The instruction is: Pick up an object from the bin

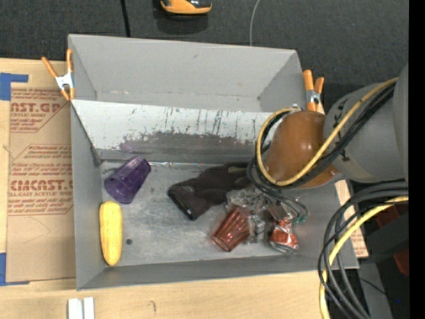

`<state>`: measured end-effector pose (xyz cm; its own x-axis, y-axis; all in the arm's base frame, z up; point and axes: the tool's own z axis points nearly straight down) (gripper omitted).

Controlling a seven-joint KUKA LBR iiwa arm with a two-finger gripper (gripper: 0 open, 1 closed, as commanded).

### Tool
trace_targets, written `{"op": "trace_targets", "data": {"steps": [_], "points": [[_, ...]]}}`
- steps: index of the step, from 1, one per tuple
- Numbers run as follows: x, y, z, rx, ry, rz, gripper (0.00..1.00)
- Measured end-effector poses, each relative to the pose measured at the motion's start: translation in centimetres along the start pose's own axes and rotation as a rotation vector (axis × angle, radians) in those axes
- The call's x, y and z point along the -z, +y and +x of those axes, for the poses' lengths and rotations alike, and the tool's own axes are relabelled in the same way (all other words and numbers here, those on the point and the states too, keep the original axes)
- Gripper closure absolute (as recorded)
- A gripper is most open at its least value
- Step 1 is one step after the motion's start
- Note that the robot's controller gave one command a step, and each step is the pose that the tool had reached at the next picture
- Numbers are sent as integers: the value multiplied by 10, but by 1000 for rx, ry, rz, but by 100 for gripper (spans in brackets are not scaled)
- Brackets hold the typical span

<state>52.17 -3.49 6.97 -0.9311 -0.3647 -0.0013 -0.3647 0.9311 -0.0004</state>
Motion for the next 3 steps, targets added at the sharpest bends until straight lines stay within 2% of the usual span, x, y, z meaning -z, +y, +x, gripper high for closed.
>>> {"op": "trace_targets", "data": {"steps": [1, 2, 3], "points": [[106, 17, -20, -32, -1, 0, 100], [106, 17, -20, -32, -1, 0, 100], [223, 21, -24, -25, -2, 1, 100]]}}
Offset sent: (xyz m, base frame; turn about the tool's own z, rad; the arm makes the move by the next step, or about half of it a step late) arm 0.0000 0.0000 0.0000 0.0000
